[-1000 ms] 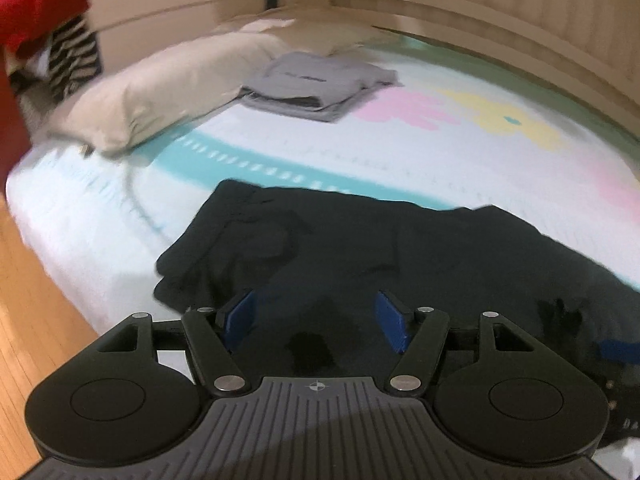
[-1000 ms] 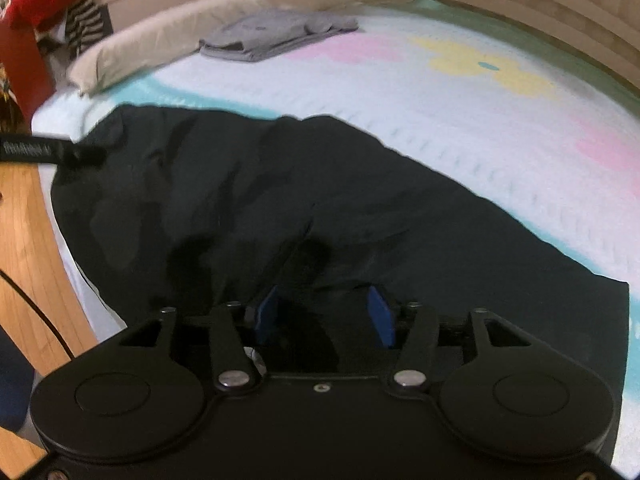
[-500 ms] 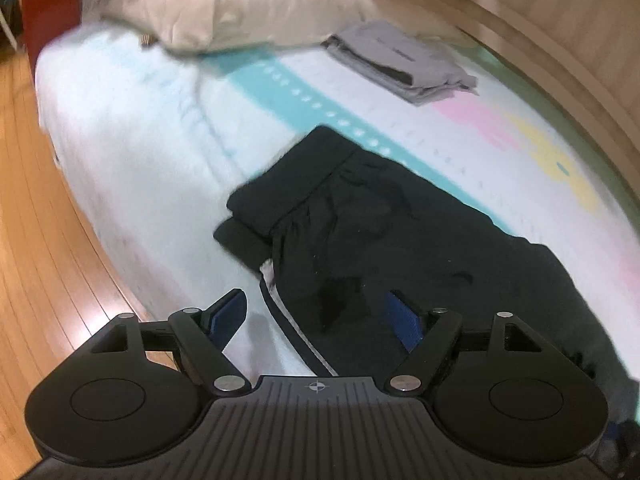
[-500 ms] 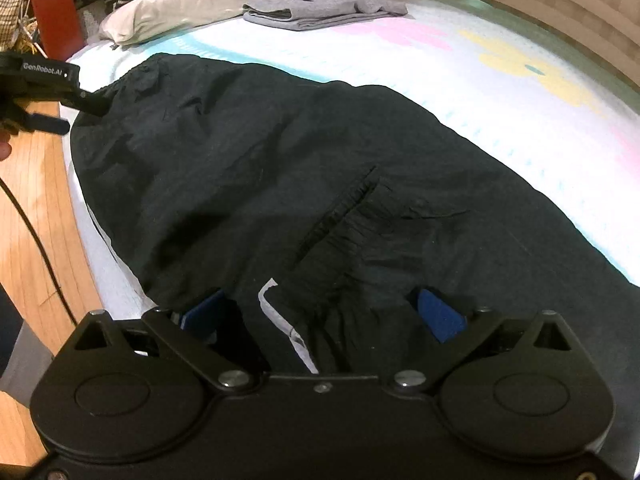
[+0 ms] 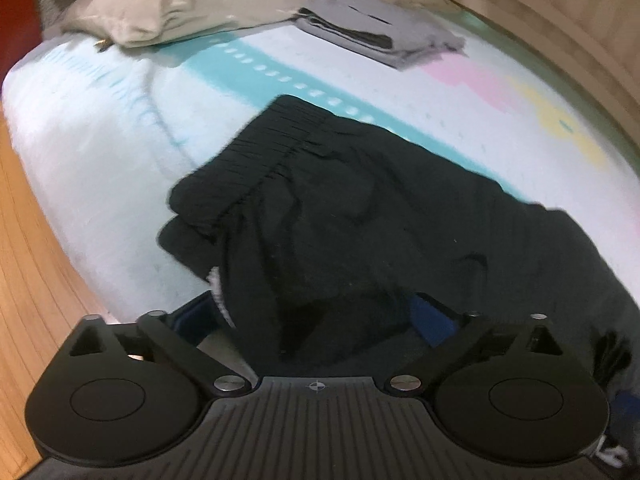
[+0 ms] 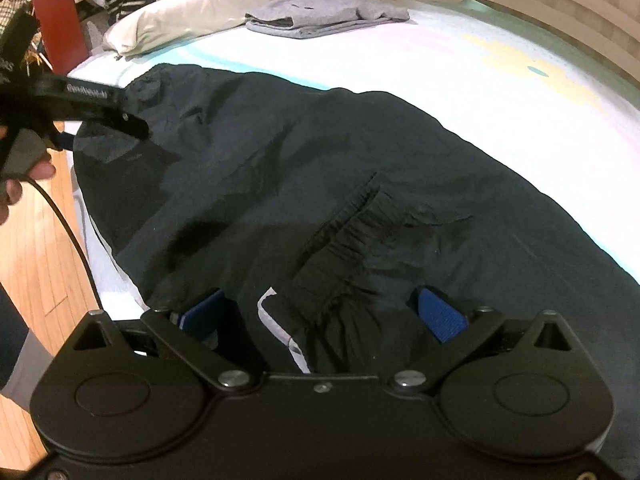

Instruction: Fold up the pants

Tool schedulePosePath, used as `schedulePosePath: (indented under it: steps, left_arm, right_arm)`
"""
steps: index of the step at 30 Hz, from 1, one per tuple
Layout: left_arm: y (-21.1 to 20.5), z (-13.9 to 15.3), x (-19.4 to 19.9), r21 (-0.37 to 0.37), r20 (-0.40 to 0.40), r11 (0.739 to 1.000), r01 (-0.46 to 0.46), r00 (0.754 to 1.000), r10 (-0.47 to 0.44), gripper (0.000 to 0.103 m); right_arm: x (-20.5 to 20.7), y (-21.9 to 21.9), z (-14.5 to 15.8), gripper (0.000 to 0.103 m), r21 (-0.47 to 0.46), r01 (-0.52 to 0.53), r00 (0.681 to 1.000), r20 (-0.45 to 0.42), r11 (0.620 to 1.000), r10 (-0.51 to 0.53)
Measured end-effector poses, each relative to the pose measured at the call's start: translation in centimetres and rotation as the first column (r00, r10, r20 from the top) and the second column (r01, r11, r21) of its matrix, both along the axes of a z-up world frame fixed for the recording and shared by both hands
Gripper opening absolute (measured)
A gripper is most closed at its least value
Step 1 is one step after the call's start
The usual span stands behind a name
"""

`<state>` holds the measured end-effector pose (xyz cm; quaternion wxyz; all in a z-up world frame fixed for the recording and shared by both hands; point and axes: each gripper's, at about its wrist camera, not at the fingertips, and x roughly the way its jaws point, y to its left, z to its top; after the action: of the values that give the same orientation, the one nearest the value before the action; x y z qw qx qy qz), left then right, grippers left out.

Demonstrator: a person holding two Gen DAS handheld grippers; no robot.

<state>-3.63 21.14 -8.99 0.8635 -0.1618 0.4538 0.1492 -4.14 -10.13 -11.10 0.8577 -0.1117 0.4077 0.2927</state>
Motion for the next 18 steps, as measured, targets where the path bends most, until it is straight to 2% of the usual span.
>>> schedulePosePath:
  steps: [2, 4, 5, 6, 8, 9, 12, 15, 18]
  left_arm:
    - [-0.1, 0.0, 0.0, 0.005, -0.007, 1.0, -0.003, 1.0, 0.003, 0.102]
    - [0.4, 0.1, 0.1, -0.022, -0.008, 1.0, -0.015, 1.0, 0.015, 0.102]
    - [0.7, 0.3, 0.0, -0.04, 0.0, 0.999, -0.028, 1.0, 0.028, 0.097]
    - [1.1, 0.5, -0.4, -0.055, 0.016, 0.997, -0.052, 0.998, 0.053, 0.092]
    - [1.4, 1.1, -1.1, -0.041, 0.052, 0.995, -0.091, 0.994, 0.093, 0.065]
    - [1.4, 1.4, -1.3, -0.021, 0.065, 0.995, -0.094, 0.993, 0.095, 0.062]
    - [1.0, 1.4, -1.1, -0.025, 0.078, 0.999, -0.044, 0.996, 0.046, 0.061]
    - [0.8, 1.3, -1.0, -0.03, 0.089, 0.999, -0.042, 0.995, 0.045, 0.062]
    - [0.9, 1.8, -1.4, -0.068, 0.159, 0.997, -0.028, 0.987, 0.039, 0.062]
  right_arm:
    - [0.0, -0.1, 0.0, 0.103, 0.009, 0.001, 1.0, 0.002, 1.0, -0.001]
    - [-0.1, -0.2, 0.0, 0.103, 0.007, -0.006, 1.0, 0.007, 1.0, 0.006]
    - [-0.2, -0.2, 0.0, 0.103, 0.006, -0.01, 1.0, 0.009, 1.0, 0.01]
    - [-0.2, -0.3, 0.0, 0.103, 0.006, -0.013, 1.0, 0.01, 1.0, 0.013]
    - [-0.3, -0.4, 0.0, 0.103, 0.004, -0.02, 1.0, 0.012, 1.0, 0.02]
    - [-0.3, -0.4, 0.0, 0.103, 0.002, -0.024, 1.0, 0.013, 1.0, 0.024]
    - [-0.3, -0.4, 0.1, 0.103, 0.004, -0.024, 1.0, 0.011, 1.0, 0.024]
    - [-0.3, -0.3, 0.1, 0.103, 0.004, -0.022, 1.0, 0.007, 1.0, 0.022]
    - [-0.3, -0.5, 0.2, 0.103, 0.011, -0.024, 1.0, 0.0, 1.0, 0.024]
